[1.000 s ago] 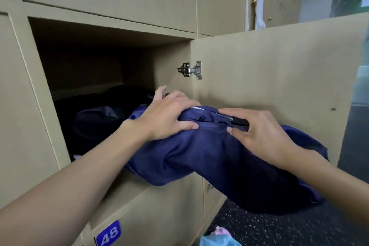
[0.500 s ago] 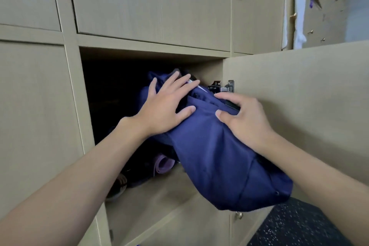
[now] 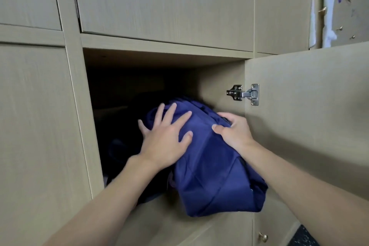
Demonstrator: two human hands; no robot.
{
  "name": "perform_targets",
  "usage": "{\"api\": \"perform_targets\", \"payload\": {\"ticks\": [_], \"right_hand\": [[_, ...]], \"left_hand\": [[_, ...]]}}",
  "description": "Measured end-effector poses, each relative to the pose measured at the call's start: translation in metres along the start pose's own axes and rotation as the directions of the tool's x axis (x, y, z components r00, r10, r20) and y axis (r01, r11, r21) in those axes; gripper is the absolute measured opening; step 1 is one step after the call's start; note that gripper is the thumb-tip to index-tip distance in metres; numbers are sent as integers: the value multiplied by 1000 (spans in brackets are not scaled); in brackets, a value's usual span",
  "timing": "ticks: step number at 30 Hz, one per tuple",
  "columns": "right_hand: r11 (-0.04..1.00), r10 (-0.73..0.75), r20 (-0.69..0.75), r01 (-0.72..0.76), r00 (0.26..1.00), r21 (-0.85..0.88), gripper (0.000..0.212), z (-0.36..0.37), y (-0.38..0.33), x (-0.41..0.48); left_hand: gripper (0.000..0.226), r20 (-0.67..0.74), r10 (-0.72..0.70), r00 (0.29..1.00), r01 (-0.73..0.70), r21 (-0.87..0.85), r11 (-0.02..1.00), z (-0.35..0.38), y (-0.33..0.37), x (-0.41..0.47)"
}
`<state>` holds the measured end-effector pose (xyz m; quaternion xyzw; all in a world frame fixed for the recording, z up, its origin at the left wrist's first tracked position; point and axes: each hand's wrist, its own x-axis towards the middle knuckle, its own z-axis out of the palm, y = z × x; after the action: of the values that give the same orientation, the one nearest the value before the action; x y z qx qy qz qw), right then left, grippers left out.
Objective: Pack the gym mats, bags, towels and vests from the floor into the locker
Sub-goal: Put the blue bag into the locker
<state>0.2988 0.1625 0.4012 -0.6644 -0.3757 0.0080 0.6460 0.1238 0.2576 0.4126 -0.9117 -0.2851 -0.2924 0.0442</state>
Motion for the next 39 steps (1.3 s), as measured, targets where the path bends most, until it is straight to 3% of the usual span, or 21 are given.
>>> {"api": "perform_targets", "payload": {"ticks": [3,6,9,11,12,14,16,22,27,29,33,35,39], "right_hand": [[1000,21,-5,-21,1000,13,34,1,11,2],[991,-72,-49,77,996,110,36,-1,-9,18],[955,-113,-193,161,975,250,37,8,-35,47],[937,-41,-198,106,979,333,37,31,-32,69],[939,17,-134,31,991,344,36,46,-24,76],[947,135,60,-147,989,285,26,76,-1,82],[959,175,147,-202,974,196,18,92,25,80],[975,58,151,-88,987,202,32,95,50,76],[972,-129,96,107,987,208,42,102,24,93],[978,-144,183,111,972,175,47,107,18,101],[999,31,404,-11,914,-52,62,99,32,108],[995,29,402,10,915,-97,62,88,42,103],[964,-43,230,101,972,-244,56,60,67,78]], "left_hand": [[64,25,3,1000,-1,-56,998,15,3,-5],[66,-109,16,994,-26,-89,996,7,7,2],[62,-250,43,967,-71,-104,992,-7,6,16],[55,-221,-10,975,-29,-172,985,-7,2,25],[53,-158,-69,985,31,-231,972,-4,-1,26],[54,-3,-176,984,168,-297,940,8,-6,24],[59,76,-205,976,217,-238,947,21,-8,17],[84,188,-144,972,169,-127,977,39,-2,-2],[93,128,-133,983,146,-96,985,48,-2,-2],[94,109,-147,983,154,-59,986,55,-3,1],[93,135,-146,980,137,71,988,70,-7,11],[91,136,-135,981,121,109,987,75,-6,18],[88,130,-141,981,126,120,985,78,-5,30]]}}
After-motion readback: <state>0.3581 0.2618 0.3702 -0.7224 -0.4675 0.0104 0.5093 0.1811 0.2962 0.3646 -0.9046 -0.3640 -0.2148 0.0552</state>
